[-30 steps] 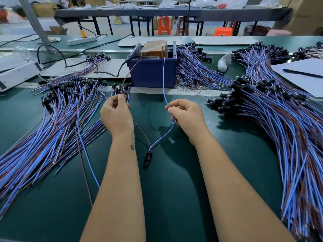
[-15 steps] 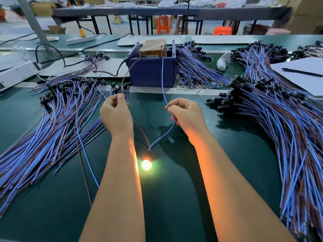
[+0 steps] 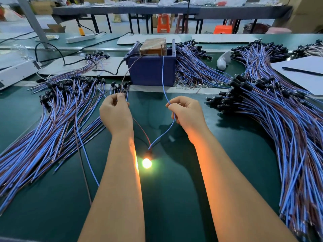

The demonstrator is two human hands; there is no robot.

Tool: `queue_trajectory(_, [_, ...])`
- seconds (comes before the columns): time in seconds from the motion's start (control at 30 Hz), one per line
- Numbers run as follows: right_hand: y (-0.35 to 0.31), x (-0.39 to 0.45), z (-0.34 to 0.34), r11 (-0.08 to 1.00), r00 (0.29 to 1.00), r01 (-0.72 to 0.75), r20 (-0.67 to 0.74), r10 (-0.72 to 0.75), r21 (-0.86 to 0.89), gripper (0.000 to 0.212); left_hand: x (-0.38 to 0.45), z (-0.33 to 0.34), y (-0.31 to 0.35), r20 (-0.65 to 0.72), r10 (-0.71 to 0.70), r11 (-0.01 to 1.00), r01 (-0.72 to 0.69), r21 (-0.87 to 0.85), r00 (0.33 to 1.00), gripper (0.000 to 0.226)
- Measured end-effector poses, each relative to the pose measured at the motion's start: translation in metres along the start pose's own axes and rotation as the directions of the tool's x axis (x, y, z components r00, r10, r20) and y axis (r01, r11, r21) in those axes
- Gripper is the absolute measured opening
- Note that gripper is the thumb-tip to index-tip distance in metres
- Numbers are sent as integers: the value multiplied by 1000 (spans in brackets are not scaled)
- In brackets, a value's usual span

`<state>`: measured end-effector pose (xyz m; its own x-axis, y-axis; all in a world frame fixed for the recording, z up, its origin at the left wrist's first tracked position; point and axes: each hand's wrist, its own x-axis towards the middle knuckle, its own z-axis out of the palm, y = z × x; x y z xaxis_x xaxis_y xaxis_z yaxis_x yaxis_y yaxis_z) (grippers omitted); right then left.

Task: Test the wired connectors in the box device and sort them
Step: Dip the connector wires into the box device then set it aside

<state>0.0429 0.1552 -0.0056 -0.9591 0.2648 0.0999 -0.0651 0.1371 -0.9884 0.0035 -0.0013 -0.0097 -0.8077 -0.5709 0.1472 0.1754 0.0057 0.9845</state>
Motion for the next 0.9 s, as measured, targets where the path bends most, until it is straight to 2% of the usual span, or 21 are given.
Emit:
queue_trajectory(0.07, [-1,0,0,999,999,27,-23,-27,26,15,-3,3,3,61,-22,1000,23,-20,998,19])
queue_trajectory(0.13, [-2,-1,0,998,998,56,-43,-54,26,16,-11,11,7,223,-76,993,93,-69,972,18])
queue_trajectory(0.23, [-3,-2,1,996,996,79,-37,-78,34,19,-27,25,10,492,-127,982,178,-58,861,14])
queue_trajectory(0.3, [-3,-2,2,995,996,88,-22,-87,36,20,-34,30,11,584,-136,981,191,-34,800,12])
queue_trajectory(0.47, [-2,-3,2,996,993,94,72,-94,-5,13,-32,28,10,625,-128,978,203,-50,770,16])
queue_trajectory(0.53, [-3,-4,1,993,989,31,141,-47,111,17,-30,26,13,630,-145,956,273,-111,763,18])
queue_trajectory(0.6, [-4,-3,-2,971,979,-33,205,-17,238,24,-26,24,17,643,-180,873,423,-245,745,21])
queue_trajectory(0.7, [-2,-2,-8,968,937,-29,345,-60,248,30,-21,20,20,665,-198,703,577,-416,720,21])
queue_trajectory(0.73, [-1,-3,-9,968,915,-10,393,-93,251,38,-20,20,19,649,-206,695,576,-430,733,19])
queue_trajectory(0.8, [-1,-4,-10,942,894,12,419,-161,336,46,-20,21,14,585,-234,755,524,-394,777,18])
queue_trajectory(0.9, [-4,-3,-12,869,923,41,315,-222,493,30,-21,23,8,494,-255,831,449,-328,831,18])
